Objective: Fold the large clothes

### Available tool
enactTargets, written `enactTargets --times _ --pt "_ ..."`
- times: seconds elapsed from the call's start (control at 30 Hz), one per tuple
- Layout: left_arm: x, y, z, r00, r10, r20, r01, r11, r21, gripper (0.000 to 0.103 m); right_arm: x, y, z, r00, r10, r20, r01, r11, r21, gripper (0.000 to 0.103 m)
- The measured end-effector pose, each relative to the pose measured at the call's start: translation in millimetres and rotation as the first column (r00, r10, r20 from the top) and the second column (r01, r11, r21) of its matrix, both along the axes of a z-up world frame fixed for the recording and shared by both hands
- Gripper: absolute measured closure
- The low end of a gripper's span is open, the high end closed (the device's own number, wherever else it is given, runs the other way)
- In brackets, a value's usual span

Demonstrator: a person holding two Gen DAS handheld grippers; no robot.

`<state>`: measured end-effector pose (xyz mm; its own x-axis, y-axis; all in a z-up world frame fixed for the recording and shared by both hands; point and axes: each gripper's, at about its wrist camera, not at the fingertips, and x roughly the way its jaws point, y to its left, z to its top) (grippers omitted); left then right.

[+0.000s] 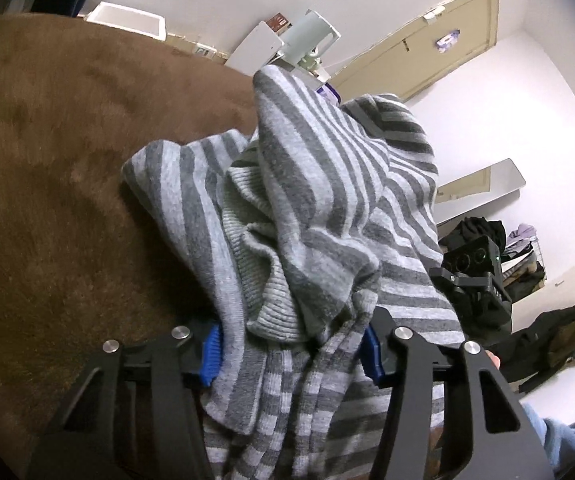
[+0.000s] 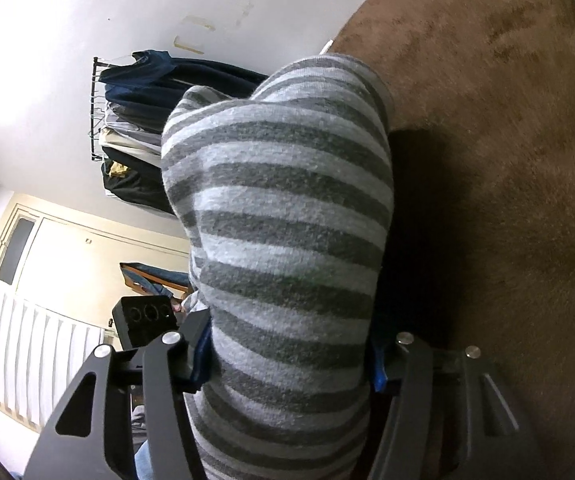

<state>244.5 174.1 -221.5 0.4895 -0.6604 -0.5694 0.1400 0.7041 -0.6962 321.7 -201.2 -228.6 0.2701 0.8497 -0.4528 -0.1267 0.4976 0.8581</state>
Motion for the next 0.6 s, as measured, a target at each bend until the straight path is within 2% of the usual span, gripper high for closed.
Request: enactTargets --times 0.2,0.37,0.5,0.6 --pt "-9 8 16 0.999 0.02 0.045 -0.019 1.0 -0.017 0.049 -10 -5 16 0.998 0.018 0.052 -0.018 1.0 -0.006 0.047" --pt "-25 24 48 0.994 0.049 0.093 -0.05 0.999 0.0 0.049 -11 7 44 0.992 0.066 0.112 -0.064 0.998 -0.021 0.047" --pt "-57 52 79 0.986 0.112 0.125 -0.117 0.992 0.035 0.049 -15 33 72 0.98 0.144 0.14 -0.143 0.99 -0.022 0.047" --pt "-92 81 99 0.975 0.184 0.126 -0.193 0.979 0.06 0.049 -18 73 93 0.956 0.255 0.144 -0.253 0.967 -0.036 0.047"
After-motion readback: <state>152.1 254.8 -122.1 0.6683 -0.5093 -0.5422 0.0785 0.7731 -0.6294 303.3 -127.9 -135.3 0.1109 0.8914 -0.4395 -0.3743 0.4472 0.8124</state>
